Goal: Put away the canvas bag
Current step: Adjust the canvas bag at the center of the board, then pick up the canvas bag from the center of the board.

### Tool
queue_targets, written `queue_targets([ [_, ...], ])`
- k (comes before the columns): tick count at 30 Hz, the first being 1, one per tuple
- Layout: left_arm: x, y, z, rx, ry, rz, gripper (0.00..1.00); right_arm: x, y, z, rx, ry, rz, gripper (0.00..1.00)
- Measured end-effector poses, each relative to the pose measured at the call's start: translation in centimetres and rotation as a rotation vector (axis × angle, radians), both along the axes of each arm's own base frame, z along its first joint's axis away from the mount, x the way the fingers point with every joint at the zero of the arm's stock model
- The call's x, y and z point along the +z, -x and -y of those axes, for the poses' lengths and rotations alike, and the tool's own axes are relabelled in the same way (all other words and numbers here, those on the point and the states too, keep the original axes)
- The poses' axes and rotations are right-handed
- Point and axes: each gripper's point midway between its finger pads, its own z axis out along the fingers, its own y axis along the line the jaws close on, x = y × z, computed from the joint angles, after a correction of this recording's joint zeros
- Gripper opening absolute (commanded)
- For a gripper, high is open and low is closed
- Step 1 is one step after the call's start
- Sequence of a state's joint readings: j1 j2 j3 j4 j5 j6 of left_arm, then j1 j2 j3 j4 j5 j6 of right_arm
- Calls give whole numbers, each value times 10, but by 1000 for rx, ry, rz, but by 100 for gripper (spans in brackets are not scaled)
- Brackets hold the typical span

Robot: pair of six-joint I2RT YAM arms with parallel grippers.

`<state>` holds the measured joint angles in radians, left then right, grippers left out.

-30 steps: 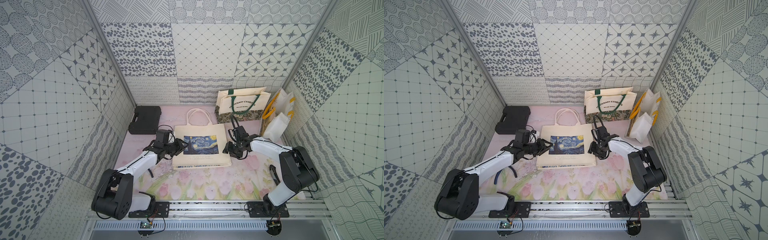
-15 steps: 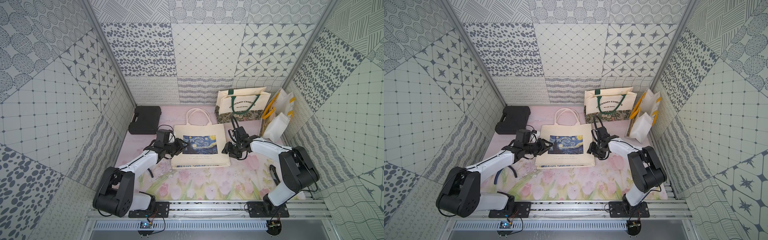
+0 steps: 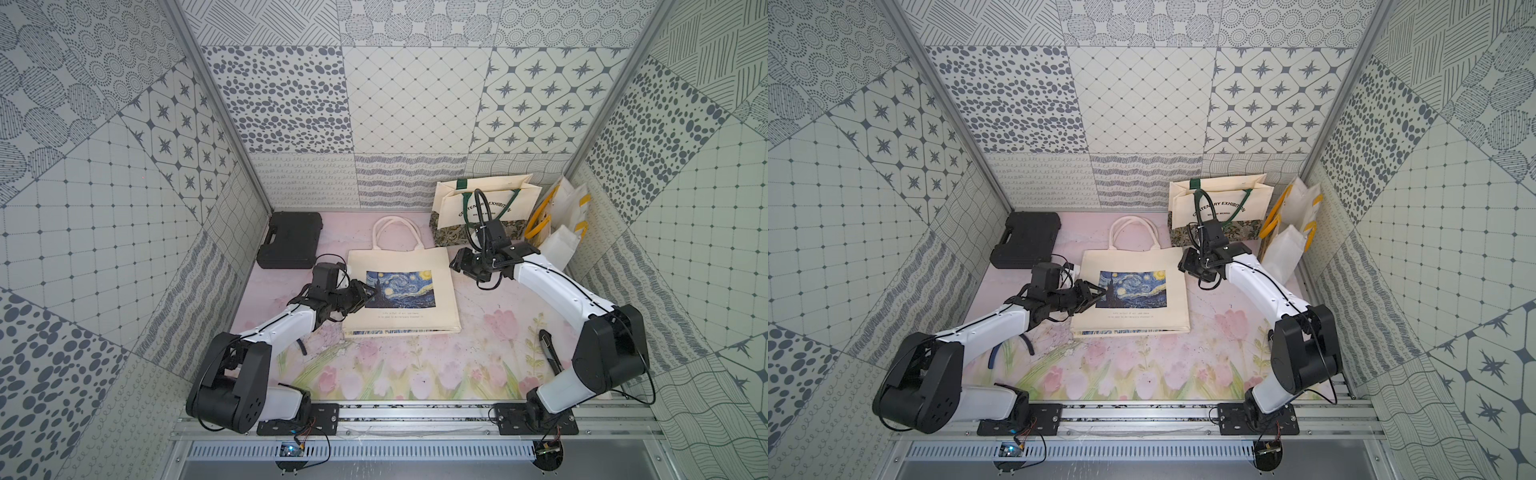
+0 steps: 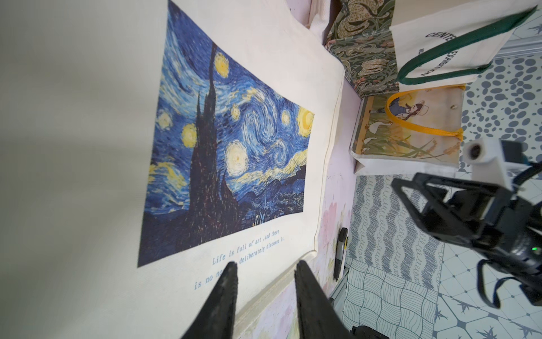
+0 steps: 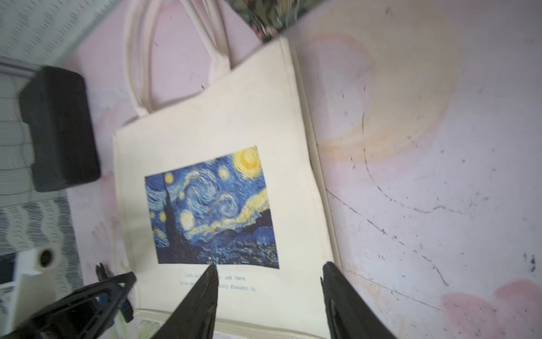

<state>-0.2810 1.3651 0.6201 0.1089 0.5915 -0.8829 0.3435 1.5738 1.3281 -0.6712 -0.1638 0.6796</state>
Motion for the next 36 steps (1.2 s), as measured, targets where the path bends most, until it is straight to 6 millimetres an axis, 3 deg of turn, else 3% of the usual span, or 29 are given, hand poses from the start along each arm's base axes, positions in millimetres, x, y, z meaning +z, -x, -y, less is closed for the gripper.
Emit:
queue_targets([
  [2,1,-1,0,0,2,7,36,30,-17,4,-69,-47,53,59],
  [7,2,-1,0,0,3,11,37,69,-49,5,-209,-136,92,60],
  [11,2,-2,0,0,4,13,37,74,-66,11,-328,-200,87,59],
  [19,2,-2,0,0,4,13,37,61,-123,33,-541,-306,47,54],
  [23,0,-2,0,0,2,7,37,57,-137,40,-601,-347,50,52],
  [28,-3,-2,1,-1,0,-3,37,75,-154,46,-618,-402,119,53],
  [36,-8,-1,3,-13,6,-21,37,123,-181,63,-633,-460,238,52],
])
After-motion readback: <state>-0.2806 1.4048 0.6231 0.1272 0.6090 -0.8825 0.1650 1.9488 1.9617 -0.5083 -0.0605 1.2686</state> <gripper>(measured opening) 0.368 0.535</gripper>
